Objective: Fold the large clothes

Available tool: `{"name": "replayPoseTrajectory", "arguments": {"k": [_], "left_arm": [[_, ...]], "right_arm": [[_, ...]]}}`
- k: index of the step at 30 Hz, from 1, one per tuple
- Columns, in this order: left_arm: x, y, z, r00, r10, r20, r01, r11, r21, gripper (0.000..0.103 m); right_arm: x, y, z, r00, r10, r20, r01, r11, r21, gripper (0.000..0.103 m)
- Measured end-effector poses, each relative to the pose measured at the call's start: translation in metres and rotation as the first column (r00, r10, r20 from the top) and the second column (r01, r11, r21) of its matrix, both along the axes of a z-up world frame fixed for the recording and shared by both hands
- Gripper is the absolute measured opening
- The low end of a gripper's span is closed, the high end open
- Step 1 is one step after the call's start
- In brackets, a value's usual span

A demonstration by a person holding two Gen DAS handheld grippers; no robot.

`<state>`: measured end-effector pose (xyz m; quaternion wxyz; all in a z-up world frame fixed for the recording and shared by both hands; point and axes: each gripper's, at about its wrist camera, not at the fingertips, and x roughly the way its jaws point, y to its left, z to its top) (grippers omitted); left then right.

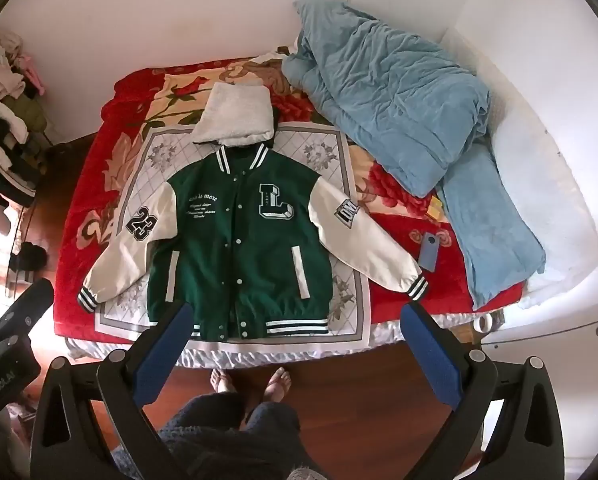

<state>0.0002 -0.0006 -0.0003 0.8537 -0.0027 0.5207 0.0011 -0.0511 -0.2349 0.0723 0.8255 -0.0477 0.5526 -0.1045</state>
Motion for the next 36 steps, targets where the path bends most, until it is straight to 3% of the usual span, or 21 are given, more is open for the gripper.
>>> {"name": "replayPoseTrajectory", "arguments": {"k": [36], "left_arm": [[-0.0039,0.0002,-0.0009,1.000,0.002,0.006,-0.002,1.000,-0.003,0.103]], "right_arm": [[0.0043,-0.0075,0.0013,1.000,0.002,-0.003,-0.002,1.000,0.001,0.103]]}}
